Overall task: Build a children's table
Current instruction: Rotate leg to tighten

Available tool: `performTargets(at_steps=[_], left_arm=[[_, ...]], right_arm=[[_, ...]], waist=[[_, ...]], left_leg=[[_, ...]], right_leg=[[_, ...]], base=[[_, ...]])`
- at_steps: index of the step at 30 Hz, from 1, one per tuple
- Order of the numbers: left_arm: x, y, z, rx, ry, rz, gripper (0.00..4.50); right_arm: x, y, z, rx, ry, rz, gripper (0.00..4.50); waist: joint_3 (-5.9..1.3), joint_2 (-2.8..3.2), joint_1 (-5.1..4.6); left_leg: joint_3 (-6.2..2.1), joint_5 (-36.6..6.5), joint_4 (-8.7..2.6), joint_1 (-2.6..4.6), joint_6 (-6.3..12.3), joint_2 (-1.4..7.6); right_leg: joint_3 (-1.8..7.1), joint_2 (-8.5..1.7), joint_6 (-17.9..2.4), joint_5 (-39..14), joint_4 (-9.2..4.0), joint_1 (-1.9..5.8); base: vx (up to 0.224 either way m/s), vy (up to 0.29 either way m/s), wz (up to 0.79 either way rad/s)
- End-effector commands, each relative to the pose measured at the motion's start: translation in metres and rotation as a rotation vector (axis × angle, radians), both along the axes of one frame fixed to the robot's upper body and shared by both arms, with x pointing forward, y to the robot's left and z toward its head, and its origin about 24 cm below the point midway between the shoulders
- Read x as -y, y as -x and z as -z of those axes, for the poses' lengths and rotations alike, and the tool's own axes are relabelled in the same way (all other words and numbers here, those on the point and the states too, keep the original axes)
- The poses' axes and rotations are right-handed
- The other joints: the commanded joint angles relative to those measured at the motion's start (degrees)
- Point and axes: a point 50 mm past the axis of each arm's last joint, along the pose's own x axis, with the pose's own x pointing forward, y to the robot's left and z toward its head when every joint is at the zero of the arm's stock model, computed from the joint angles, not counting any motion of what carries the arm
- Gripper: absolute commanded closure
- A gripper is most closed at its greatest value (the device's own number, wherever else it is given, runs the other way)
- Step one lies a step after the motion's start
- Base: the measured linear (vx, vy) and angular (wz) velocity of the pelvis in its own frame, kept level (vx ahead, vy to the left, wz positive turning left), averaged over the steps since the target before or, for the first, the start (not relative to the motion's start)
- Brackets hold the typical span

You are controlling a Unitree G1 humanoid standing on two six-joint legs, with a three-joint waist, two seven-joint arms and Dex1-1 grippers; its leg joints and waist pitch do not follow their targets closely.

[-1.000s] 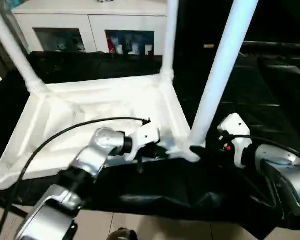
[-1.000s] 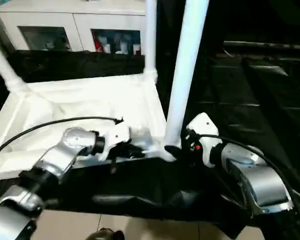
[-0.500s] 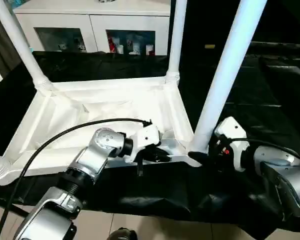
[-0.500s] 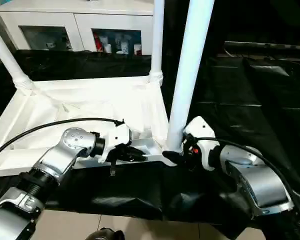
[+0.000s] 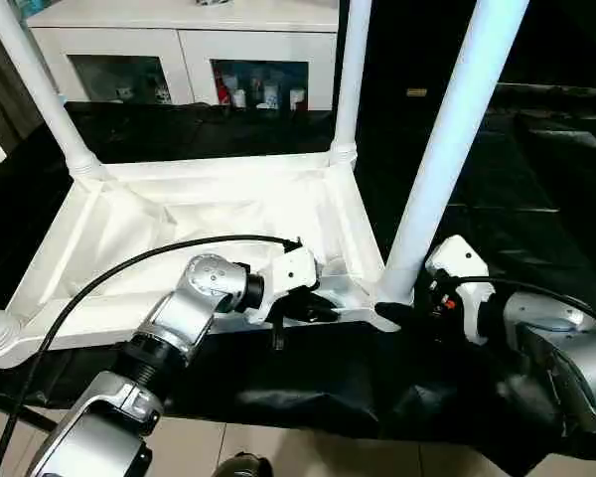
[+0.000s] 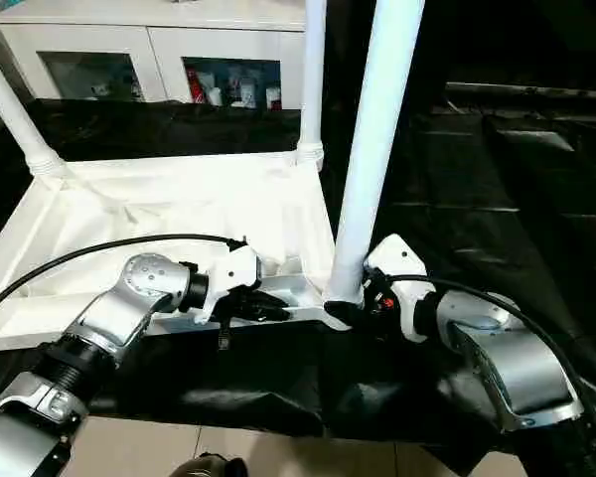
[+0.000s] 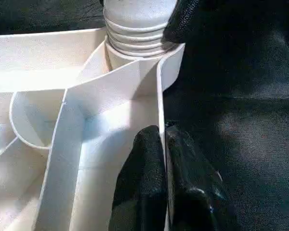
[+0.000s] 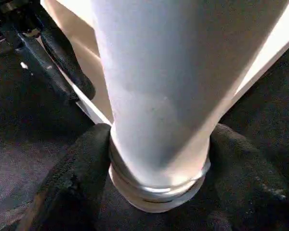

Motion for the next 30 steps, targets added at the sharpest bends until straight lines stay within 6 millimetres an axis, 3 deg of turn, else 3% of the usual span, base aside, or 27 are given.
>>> performTargets(at_steps=[1,6,8,10,13,17,18,19,22,24,28,30], left_arm=[[0.009,-0.002,-0.020,0.069,0.049,0.053,4.50],[0.008,-0.003,-0.019,0.060,0.049,0.033,4.50],[0.009,-0.011,-0.016,0.061,0.040,-0.066,4.50],[0.013,-0.026,-0.013,0.079,0.035,-0.229,4.50],[0.021,-0.035,-0.013,0.098,0.036,-0.332,4.50],[0.042,-0.044,-0.010,0.086,0.044,-0.503,4.50],[0.042,-0.045,-0.010,0.085,0.044,-0.508,4.50],[0.054,-0.046,-0.009,0.106,0.042,-0.549,4.50],[0.064,-0.045,-0.009,0.120,0.056,-0.537,4.50],[0.068,-0.044,-0.010,0.119,0.067,-0.505,4.50],[0.066,-0.044,-0.010,0.120,0.070,-0.493,4.50],[0.065,-0.044,-0.010,0.120,0.074,-0.490,4.50]], right_arm=[[-0.001,0.002,0.000,-0.012,-0.016,-0.001,1.75],[-0.002,0.003,0.004,-0.019,-0.027,0.005,1.76],[-0.004,0.001,0.009,-0.017,-0.036,0.057,1.76],[-0.007,-0.009,0.019,-0.011,-0.040,0.198,1.77],[-0.013,-0.018,0.028,-0.008,-0.052,0.335,1.77],[-0.033,-0.036,0.045,0.008,-0.074,0.584,1.77],[-0.034,-0.037,0.045,0.009,-0.074,0.591,1.77],[-0.051,-0.044,0.049,0.038,-0.083,0.651,1.77],[-0.069,-0.050,0.045,0.071,-0.115,0.645,1.77],[-0.075,-0.052,0.043,0.083,-0.132,0.618,1.77],[-0.076,-0.054,0.039,0.108,-0.151,0.616,1.77],[-0.075,-0.055,0.038,0.113,-0.164,0.614,1.08]], waist=[[-3.92,-0.72,-0.12],[-3.88,-0.72,-0.15],[-3.82,-0.79,-0.27],[-3.84,-0.83,-0.34],[-3.73,-0.98,-0.67],[-3.68,-1.03,-1.78],[-3.74,-1.07,-1.88],[-3.79,-1.09,-2.04],[-3.86,-1.18,-2.21],[-3.91,-1.11,-2.02],[-3.74,-1.30,-2.17],[-3.65,-1.20,-2.12]], left_leg=[[-3.37,-15.2,-3.88,2.17,0.73,5.43],[-3.39,-15.8,-3.93,2.20,0.42,5.44],[-3.32,-16.2,-3.90,2.18,0.26,5.37],[-3.37,-16.7,-3.83,2.31,-0.33,5.20],[-3.56,-18.4,-3.96,2.57,-1.57,5.09],[-3.79,-19.8,-4.14,2.38,-3.05,4.85],[-3.73,-19.7,-4.16,2.46,-3.05,4.87],[-3.58,-18.7,-3.99,2.28,-2.10,4.75],[-3.58,-18.2,-3.96,2.35,-1.87,4.57],[-3.56,-16.5,-4.08,2.01,-0.36,4.74],[-3.42,-17.4,-4.17,2.15,0.14,4.79],[-3.50,-18.2,-4.21,2.26,-0.06,4.84]], right_leg=[[3.82,-5.42,-11.5,-11.8,-4.55,1.84],[3.83,-5.44,-11.5,-12.3,-4.62,1.85],[3.86,-5.43,-11.7,-12.7,-4.67,1.70],[3.81,-5.50,-11.6,-14.3,-4.92,1.62],[3.69,-5.52,-10.6,-17.9,-5.38,1.38],[3.61,-5.54,-9.8,-19.0,-5.52,1.34],[3.62,-5.60,-9.7,-19.0,-5.57,1.36],[3.74,-5.68,-9.7,-17.6,-5.65,1.48],[3.61,-5.53,-9.4,-17.8,-5.84,1.53],[3.67,-5.40,-9.0,-15.4,-5.53,1.84],[3.65,-5.36,-9.5,-15.6,-5.60,1.68],[3.69,-5.45,-9.1,-17.9,-5.82,1.59]], base=[[0.000,0.000,0.00],[0.000,0.000,0.00],[0.000,0.000,0.00],[0.000,0.000,0.00],[0.000,0.000,0.00],[0.000,0.000,0.00],[0.000,0.000,0.00],[0.000,0.000,0.00],[0.000,0.000,0.00],[0.000,0.000,0.00],[0.000,0.000,0.00],[0.000,0.000,0.00]])
